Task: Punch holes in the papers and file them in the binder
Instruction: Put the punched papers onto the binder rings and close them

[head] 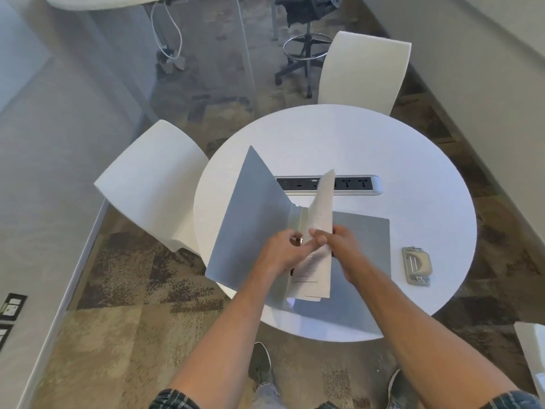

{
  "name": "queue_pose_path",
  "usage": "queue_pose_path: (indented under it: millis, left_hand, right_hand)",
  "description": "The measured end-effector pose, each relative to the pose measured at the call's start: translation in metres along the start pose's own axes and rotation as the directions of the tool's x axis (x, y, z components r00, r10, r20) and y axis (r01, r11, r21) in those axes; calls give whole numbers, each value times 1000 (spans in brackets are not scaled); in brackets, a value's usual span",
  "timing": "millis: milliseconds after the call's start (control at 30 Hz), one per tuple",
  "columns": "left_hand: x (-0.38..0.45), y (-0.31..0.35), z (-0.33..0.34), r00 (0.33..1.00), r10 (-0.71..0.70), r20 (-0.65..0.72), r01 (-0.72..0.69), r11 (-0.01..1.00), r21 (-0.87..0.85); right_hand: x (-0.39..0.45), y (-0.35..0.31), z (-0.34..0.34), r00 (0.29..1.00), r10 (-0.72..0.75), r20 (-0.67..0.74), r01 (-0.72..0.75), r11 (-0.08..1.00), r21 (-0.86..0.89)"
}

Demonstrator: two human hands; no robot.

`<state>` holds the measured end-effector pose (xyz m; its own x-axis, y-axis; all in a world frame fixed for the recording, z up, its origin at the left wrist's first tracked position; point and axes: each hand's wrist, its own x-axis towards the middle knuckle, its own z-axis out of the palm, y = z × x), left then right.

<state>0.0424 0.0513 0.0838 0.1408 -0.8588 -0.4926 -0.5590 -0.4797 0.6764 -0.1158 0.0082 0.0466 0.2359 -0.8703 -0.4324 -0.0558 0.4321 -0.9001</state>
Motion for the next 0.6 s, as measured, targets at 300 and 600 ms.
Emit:
queue_pose_path:
  millis: [300,600]
  left_hand:
    - [-4,2,-38,995,-96,-22,98,990,106]
    - [16,-25,-47,971,-86,-224,161,926,341]
  right_hand:
    - [20,25,28,949,122,290,-124,992,-14]
    - [12,53,44,889,127,440,9,956,-293]
